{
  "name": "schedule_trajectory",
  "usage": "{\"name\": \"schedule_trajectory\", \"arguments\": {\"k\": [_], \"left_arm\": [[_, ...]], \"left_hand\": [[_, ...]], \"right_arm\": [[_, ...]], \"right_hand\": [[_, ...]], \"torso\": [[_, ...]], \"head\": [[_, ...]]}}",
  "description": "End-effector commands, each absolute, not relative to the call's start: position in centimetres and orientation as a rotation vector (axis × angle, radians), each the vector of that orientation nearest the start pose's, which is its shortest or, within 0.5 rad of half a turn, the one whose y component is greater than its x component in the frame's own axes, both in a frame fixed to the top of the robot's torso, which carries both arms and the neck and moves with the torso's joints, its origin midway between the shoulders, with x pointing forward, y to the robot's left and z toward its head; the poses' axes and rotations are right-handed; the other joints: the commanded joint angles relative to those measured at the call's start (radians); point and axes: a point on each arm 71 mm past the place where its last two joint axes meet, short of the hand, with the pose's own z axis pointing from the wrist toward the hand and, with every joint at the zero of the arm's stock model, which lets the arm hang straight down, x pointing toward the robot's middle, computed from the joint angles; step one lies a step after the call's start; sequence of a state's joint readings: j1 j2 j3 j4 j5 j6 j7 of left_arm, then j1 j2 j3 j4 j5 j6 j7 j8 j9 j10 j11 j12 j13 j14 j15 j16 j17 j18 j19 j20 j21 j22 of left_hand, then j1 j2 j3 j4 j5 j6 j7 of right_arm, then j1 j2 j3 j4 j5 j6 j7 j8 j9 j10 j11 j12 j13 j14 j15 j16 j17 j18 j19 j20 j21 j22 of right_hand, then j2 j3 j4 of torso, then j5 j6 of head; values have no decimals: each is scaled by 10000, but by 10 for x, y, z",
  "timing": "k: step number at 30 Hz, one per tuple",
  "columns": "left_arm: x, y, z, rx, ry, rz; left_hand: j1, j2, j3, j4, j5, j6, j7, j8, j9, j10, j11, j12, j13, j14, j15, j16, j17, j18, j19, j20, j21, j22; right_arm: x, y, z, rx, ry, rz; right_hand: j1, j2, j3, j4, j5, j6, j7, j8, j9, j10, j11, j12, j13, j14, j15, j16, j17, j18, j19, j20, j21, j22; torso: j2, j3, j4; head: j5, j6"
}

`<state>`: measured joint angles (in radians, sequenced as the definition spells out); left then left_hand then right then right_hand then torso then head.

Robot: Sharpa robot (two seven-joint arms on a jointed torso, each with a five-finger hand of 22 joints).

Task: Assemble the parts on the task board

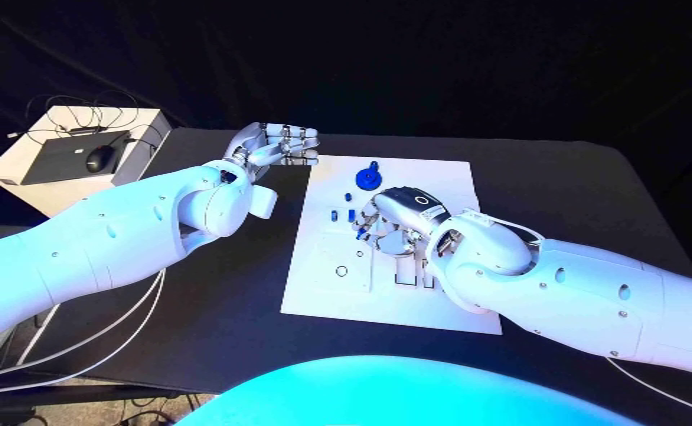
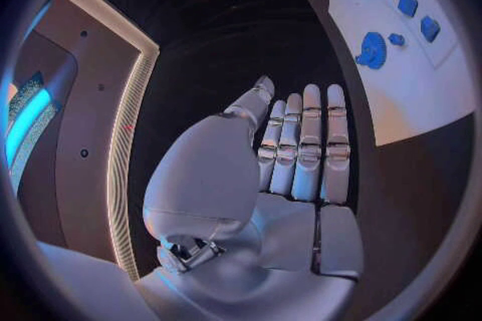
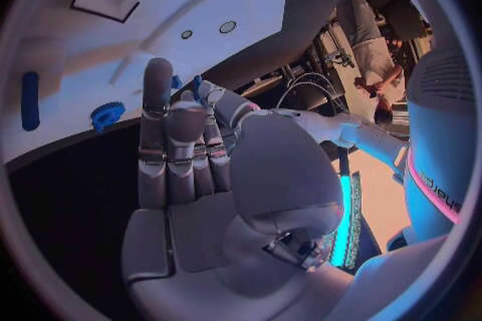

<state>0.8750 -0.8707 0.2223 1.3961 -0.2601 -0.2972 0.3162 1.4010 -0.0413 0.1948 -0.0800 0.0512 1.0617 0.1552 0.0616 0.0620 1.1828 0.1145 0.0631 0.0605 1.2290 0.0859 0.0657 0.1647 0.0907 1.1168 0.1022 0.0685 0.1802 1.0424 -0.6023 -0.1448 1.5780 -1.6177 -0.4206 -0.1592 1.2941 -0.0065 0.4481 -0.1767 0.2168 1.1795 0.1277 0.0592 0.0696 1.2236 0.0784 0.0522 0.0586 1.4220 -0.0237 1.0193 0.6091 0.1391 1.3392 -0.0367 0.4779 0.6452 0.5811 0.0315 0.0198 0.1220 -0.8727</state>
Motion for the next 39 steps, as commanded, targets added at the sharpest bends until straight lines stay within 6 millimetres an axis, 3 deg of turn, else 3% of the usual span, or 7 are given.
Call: {"name": "schedule_trajectory", "arguments": {"k": [1,13,39], "left_arm": [[478,268,-253,-11467,14344,-13427],[478,267,-253,-11453,14333,-13450],[477,266,-252,-11437,14342,-13500]], "left_hand": [[-72,-21,18,-20,-7,-23,39,14,3,-65,13,-28,-6,-63,-12,-14,-16,-108,64,9,55,-9],[-66,-16,21,-17,-9,-23,33,15,4,-58,10,-25,-4,-62,-12,-13,-16,-103,70,11,57,-25],[-71,-19,13,0,-8,-20,36,15,4,-54,10,-26,-5,-60,-12,-13,-16,-99,78,18,59,-75]], "right_arm": [[402,-63,-273,-3882,16999,8394],[401,-60,-284,-4206,17400,8158],[402,-58,-296,-4524,17717,7841]], "right_hand": [[149,179,27,-10,14,96,-2,55,7,138,-104,67,10,-6,-55,31,6,208,40,-43,-35,11],[137,178,40,-34,11,103,-4,57,8,149,-107,69,11,-1,-55,40,4,211,53,-43,-72,85],[129,193,43,-69,8,96,-2,55,7,146,-107,68,10,-7,-55,53,-2,212,74,-43,-171,222]], "torso": [[12,11,-4],[5,15,-22],[5,17,-14]], "head": [[98,1],[243,1],[343,1]]}}
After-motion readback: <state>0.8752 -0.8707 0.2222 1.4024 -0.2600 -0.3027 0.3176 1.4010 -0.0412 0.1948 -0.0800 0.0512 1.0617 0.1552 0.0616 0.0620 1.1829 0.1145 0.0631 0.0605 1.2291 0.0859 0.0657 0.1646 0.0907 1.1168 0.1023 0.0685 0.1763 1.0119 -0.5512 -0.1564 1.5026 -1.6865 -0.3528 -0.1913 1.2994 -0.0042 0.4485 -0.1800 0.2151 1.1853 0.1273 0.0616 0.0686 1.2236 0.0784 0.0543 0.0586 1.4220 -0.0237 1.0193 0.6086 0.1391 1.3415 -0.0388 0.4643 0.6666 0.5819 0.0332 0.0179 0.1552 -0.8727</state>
